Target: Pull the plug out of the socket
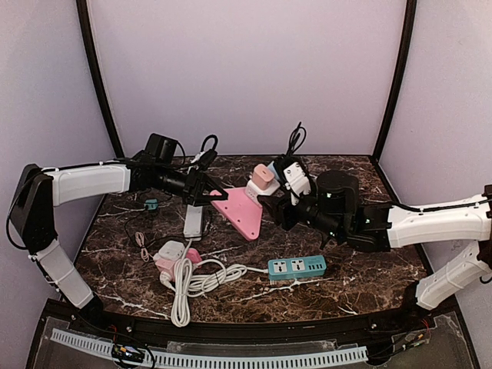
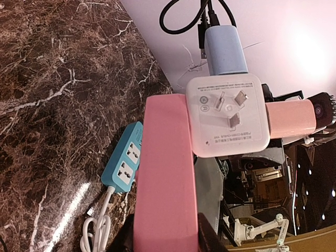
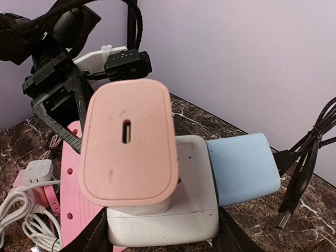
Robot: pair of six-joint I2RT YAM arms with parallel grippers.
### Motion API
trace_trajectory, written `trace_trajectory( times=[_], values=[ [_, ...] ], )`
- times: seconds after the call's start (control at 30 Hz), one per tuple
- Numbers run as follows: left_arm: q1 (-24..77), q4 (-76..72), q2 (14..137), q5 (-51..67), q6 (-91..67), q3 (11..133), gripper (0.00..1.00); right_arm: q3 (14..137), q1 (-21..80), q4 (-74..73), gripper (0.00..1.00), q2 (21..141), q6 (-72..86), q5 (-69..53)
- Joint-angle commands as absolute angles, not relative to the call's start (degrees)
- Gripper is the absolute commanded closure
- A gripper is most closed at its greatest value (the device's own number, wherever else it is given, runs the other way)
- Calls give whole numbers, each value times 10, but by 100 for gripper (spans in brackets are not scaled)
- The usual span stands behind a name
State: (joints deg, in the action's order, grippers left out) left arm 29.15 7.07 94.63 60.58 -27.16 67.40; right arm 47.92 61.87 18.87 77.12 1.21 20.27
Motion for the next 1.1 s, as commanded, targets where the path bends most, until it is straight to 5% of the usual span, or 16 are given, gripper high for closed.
trace_trajectory(
  times=[0.0, 0.53, 1.07],
  values=[
    [297, 107, 954, 585, -247, 679, 99, 489, 630, 326, 100, 737, -25, 225],
    [294, 107, 954, 585, -251, 679, 99, 486, 662, 339, 100, 732, -80, 241],
    [294, 100, 948, 594, -247, 678, 99, 497, 612, 274, 100, 727, 81, 296]
  ],
)
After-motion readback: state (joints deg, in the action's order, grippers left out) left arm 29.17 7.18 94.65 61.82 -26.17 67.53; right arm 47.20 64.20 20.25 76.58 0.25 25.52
